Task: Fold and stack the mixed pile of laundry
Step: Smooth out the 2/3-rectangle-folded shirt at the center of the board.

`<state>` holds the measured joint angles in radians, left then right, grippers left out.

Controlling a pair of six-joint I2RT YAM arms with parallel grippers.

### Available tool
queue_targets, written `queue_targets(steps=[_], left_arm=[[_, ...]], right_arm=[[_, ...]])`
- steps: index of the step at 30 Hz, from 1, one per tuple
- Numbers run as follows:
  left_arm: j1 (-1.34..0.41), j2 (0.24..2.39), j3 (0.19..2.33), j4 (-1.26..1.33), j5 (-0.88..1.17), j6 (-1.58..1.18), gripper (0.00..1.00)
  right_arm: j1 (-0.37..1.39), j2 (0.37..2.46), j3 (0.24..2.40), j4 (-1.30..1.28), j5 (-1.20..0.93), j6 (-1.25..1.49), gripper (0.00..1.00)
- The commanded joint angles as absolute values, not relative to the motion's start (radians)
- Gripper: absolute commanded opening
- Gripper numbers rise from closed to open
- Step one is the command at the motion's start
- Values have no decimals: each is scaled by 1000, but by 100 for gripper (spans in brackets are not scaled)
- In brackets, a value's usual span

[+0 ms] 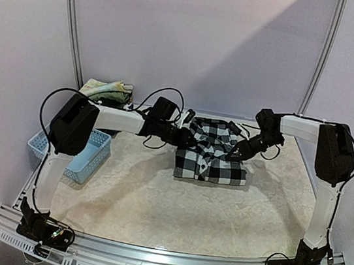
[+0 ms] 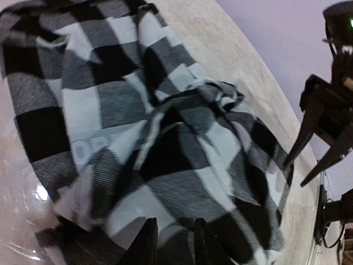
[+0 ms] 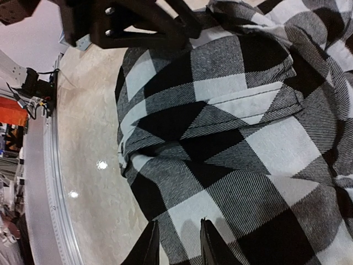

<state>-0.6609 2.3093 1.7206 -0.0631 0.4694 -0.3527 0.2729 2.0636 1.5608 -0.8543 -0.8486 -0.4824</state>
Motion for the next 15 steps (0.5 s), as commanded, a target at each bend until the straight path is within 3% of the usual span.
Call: queue_targets(steps=[1,9,15], left_arm=[[-612,2445,1742,142,611,-686,23],[-612,2525,1792,94,535,-694,22],[-605,2409,1775,80,476,-605,26]], right_arm=[[275,2205,1626,-911,-917,-372,25],[272,2366,1685,-882,-827,-211,24],[253,2308,1692,-922,-901,-232,27]])
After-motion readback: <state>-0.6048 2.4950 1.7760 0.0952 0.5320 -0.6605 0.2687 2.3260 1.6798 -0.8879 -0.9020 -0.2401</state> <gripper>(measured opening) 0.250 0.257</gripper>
